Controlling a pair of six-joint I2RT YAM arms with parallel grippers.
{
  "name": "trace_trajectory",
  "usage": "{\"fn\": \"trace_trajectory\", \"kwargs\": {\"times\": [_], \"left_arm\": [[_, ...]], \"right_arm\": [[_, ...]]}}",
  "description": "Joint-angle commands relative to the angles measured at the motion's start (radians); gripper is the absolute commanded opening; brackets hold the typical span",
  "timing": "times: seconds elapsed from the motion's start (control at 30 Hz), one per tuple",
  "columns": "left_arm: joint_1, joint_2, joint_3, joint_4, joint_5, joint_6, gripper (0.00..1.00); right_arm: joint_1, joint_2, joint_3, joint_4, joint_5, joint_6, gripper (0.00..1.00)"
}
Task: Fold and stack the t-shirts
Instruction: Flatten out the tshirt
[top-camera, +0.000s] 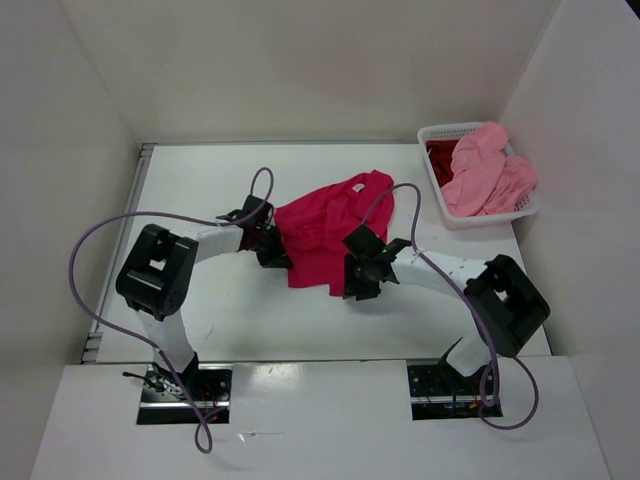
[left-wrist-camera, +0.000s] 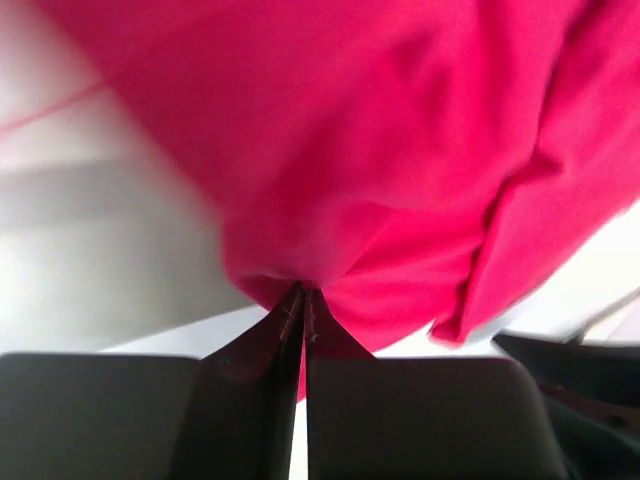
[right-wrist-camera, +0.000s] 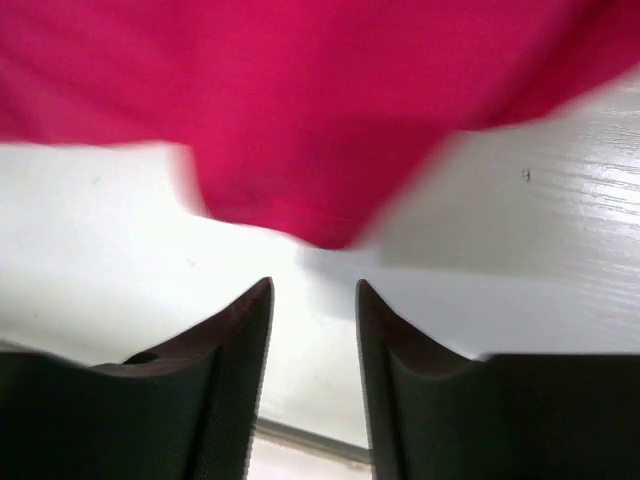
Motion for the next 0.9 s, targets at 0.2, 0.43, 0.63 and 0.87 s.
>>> {"fn": "trace_trajectory", "kwargs": {"times": [0.2,0.43,0.63,0.87], "left_arm": [[0.191,-0.12,0.003,-0.086,-0.058,0.103,0.44],[0.174,-0.283,-0.171,-0.052,0.0,0.01,0.52],[0.088,-0.264,-0.205,0.005,-0.009,-0.097,0.54],[0.088,-0.185,-0.205,0.075,-0.018,-0.179,0.53]], "right_arm": [[0.016,0.086,0.077,0.064,-0.002,0.014,0.37],[0.016,0.035,0.121,0.064,-0.024,0.014,0.32],[0.016,0.06,0.152,0.093,-0.025,0.005,0.27],[0.036,0.102,0.18,0.106,-0.043,0.005,0.29]]}}
